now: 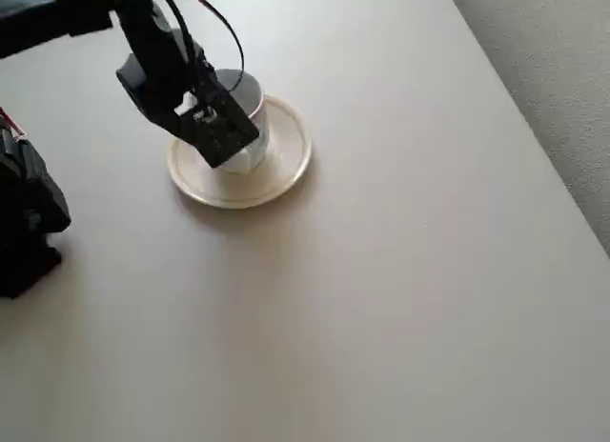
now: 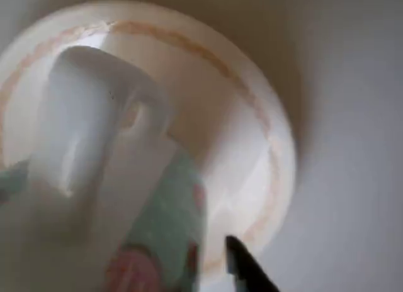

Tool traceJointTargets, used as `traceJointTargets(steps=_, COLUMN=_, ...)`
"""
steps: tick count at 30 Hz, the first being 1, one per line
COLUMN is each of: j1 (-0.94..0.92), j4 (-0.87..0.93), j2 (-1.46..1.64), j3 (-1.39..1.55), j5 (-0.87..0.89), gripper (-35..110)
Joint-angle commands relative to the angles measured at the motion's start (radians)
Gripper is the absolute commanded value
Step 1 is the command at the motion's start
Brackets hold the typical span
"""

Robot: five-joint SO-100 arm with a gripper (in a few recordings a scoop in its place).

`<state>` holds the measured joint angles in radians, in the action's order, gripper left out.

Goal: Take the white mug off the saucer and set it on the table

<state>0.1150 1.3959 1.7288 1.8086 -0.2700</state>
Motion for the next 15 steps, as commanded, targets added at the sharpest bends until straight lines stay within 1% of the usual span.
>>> traceJointTargets(steps=1, j1=0.002, j4=-0.064, j2=-0.008, j3=0.020, j5=0.012, gripper=16)
traceJointTargets(steps=5, j1=0.000, j4=-0.097, j2=-0.012, j3=0.046, j5=0.014, gripper=15)
traceJointTargets(steps=15, j1=-0.002, j4=-0.143, j2=-0.038, j3=0.058, j5=0.032, gripper=-2)
